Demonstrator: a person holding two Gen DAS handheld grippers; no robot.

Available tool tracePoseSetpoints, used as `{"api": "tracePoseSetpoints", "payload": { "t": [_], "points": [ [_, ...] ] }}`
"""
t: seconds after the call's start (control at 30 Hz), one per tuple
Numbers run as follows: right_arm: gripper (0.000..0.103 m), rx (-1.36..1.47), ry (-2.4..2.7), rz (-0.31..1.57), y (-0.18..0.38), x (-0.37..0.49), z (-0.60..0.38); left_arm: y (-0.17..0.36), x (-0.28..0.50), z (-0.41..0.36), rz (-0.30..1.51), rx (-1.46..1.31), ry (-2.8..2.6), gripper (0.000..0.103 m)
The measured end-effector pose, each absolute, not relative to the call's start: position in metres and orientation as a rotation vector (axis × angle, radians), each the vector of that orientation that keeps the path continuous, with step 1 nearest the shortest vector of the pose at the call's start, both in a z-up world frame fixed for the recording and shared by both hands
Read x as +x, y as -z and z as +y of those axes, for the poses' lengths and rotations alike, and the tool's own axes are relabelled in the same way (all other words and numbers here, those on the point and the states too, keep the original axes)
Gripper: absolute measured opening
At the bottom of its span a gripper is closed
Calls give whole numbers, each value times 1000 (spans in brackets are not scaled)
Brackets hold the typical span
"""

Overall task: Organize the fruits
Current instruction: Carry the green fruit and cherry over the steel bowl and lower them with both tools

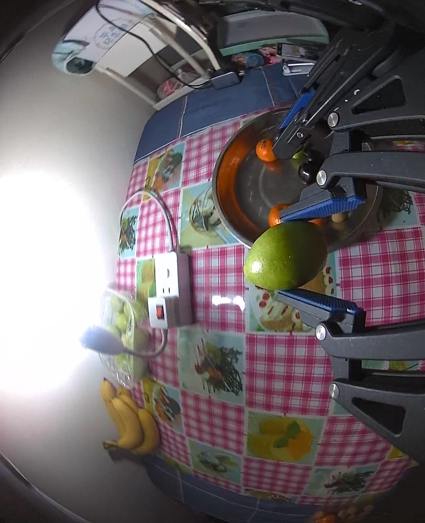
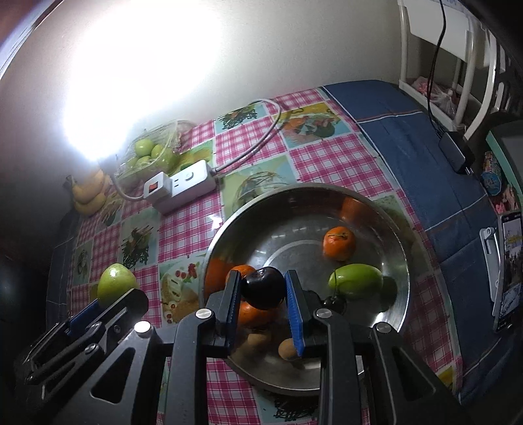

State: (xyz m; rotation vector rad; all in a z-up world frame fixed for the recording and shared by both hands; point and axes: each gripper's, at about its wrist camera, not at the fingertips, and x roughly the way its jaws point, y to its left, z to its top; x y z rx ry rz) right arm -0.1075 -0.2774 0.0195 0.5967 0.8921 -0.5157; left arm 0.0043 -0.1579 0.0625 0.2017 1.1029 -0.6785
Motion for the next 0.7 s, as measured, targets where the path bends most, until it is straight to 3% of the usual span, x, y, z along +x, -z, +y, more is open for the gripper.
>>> {"api": "tracePoseSetpoints", "payload": {
  "t": [0.7],
  "points": [
    [28,690,542,963,27,-95,-314,10,9,-190,1239,227,741,44]
  ]
}}
